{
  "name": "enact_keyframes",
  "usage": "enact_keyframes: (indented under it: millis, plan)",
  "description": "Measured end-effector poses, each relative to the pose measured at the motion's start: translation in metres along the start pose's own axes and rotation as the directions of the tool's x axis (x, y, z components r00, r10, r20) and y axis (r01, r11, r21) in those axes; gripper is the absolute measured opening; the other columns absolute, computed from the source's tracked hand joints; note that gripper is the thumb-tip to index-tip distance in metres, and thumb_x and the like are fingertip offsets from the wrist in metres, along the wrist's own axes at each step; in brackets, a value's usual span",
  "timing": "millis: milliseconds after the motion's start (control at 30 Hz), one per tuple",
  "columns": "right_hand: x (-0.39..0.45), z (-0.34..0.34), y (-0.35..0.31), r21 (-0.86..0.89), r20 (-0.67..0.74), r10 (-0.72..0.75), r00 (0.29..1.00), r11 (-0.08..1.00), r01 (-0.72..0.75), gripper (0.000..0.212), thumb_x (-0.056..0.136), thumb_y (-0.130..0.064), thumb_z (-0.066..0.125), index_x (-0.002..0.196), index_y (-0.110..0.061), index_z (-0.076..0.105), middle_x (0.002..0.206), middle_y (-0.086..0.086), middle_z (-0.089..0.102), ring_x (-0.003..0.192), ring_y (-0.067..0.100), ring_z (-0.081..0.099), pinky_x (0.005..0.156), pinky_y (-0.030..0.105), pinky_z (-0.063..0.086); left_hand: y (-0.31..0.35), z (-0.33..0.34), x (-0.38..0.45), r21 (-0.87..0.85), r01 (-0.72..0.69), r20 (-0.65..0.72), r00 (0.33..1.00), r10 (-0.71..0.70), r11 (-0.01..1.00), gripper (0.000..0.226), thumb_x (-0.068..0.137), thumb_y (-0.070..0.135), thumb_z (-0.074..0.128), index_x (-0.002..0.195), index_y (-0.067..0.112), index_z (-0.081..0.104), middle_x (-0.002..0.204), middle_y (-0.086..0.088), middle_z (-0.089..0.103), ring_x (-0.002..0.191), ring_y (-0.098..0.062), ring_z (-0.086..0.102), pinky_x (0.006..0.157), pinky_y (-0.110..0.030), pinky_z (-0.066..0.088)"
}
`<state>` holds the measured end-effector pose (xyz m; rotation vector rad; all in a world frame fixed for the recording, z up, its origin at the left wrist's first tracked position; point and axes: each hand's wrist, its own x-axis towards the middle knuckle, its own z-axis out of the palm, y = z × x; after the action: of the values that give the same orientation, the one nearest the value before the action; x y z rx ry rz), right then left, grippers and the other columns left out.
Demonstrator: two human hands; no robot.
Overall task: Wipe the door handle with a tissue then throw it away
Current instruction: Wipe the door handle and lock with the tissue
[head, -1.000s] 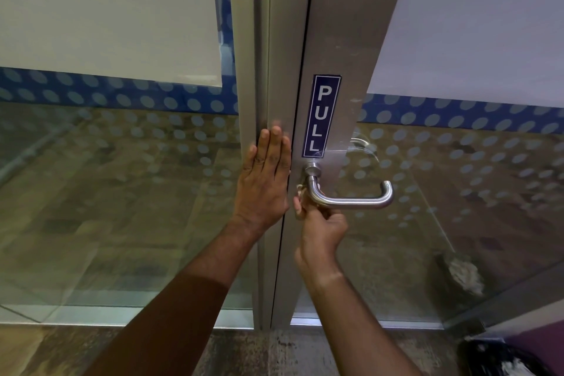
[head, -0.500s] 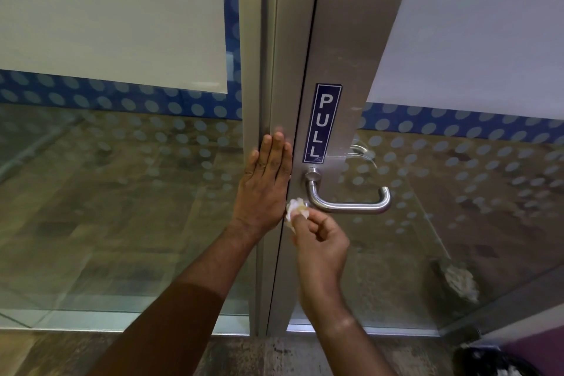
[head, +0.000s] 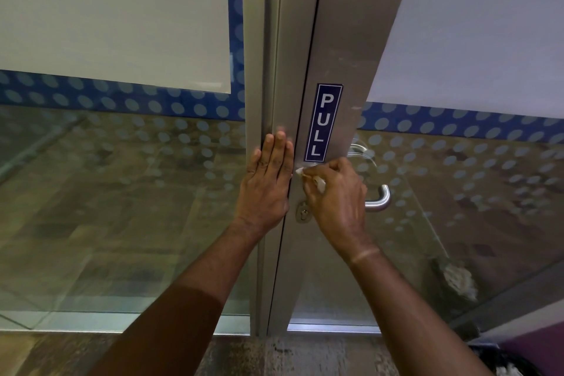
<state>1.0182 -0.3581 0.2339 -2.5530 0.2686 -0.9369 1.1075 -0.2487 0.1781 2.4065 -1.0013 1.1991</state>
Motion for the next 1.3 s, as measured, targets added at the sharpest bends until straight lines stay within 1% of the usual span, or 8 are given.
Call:
enact_keyframes:
  millis: [200,400,500,600,733,867,1000,1300]
  plan:
    - [-0.003,-0.003,0.005,0.048,0.001,0.125,0.992,0.991,-0.125,0.001,0.086,-0.011,0.069,0.085,-0.010,0.069,0.082,0.005,0.067,0.071,0.015,0.056,0.064,0.026,0.045,0.001,0.000,0.000,0.013,0.012,-0.003,1.000,-0.012,1.000,0.093,0.080,0.008,0.046,0.151,0.007,-0.015,0.158,-0.009,-0.028,0.148,-0.023,-0.019,0.121,-0.038,-0.011]
    - [0.005,-0.015,0.019,0.040,-0.012,0.253,0.967,0.967,-0.252,0.006,0.086,-0.012,0.066,0.082,-0.010,0.070,0.082,0.002,0.065,0.073,0.013,0.055,0.057,0.016,0.031,0.004,-0.006,0.000,-0.006,0.041,0.036,0.999,-0.040,0.999,0.099,0.077,0.003,0.052,0.151,0.007,-0.014,0.158,-0.008,-0.027,0.148,-0.024,-0.018,0.121,-0.038,-0.010]
    - [0.005,-0.021,0.024,0.069,-0.040,0.242,0.969,0.969,-0.239,0.005,0.086,-0.016,0.068,0.089,-0.016,0.072,0.090,-0.001,0.066,0.077,0.007,0.052,0.062,0.006,0.032,0.007,-0.011,-0.001,0.005,0.051,0.064,0.997,-0.052,0.999,0.096,0.079,0.005,0.050,0.151,0.006,-0.014,0.158,-0.009,-0.028,0.148,-0.024,-0.018,0.122,-0.039,-0.008]
    - [0.002,-0.025,0.029,0.095,-0.049,0.222,0.974,0.972,-0.217,0.014,0.084,-0.017,0.068,0.097,-0.017,0.073,0.096,0.002,0.066,0.085,0.009,0.053,0.076,0.019,0.039,0.007,-0.017,-0.001,0.006,0.062,0.111,0.992,-0.062,0.998,0.094,0.083,0.008,0.050,0.150,0.006,-0.015,0.157,-0.009,-0.031,0.148,-0.024,-0.020,0.122,-0.038,-0.008]
    - [-0.007,-0.036,0.035,0.150,-0.098,0.191,0.977,0.973,-0.175,0.020,0.080,-0.013,0.068,0.099,-0.019,0.073,0.097,-0.002,0.066,0.087,0.004,0.052,0.074,0.007,0.033,0.012,-0.028,-0.001,-0.014,0.085,0.170,0.982,-0.082,0.996,0.081,0.091,0.016,0.046,0.152,0.002,-0.005,0.159,-0.014,-0.019,0.148,-0.025,-0.017,0.123,-0.039,-0.005]
    - [-0.016,-0.049,0.042,0.194,-0.186,0.174,0.967,0.971,-0.137,0.023,0.079,-0.008,0.067,0.099,-0.016,0.073,0.096,-0.003,0.073,0.083,0.003,0.057,0.076,0.012,0.040,0.022,-0.038,-0.001,-0.099,0.072,0.162,0.985,-0.055,0.993,0.068,0.094,0.023,0.032,0.151,0.003,0.001,0.160,-0.016,-0.005,0.149,-0.023,-0.009,0.122,-0.039,-0.002]
    - [-0.024,-0.067,0.051,0.212,-0.253,0.189,0.949,0.968,-0.136,0.021,0.081,-0.007,0.068,0.099,-0.016,0.073,0.091,-0.006,0.073,0.077,-0.001,0.059,0.067,-0.002,0.038,0.044,-0.044,0.005,-0.204,-0.003,0.131,0.991,0.030,0.979,0.069,0.095,0.022,0.041,0.152,0.002,0.007,0.160,-0.014,-0.002,0.150,-0.024,-0.006,0.123,-0.037,-0.003]
    - [-0.050,-0.122,0.086,0.189,-0.406,0.206,0.890,0.972,-0.138,0.027,0.087,-0.005,0.069,0.113,-0.009,0.070,0.107,0.005,0.073,0.090,0.011,0.068,0.079,0.028,0.057,0.121,-0.047,0.029,-0.384,-0.136,0.083,0.980,0.181,0.913,0.068,0.095,0.029,0.040,0.152,0.001,0.014,0.161,-0.017,0.007,0.151,-0.024,0.000,0.123,-0.034,-0.002]
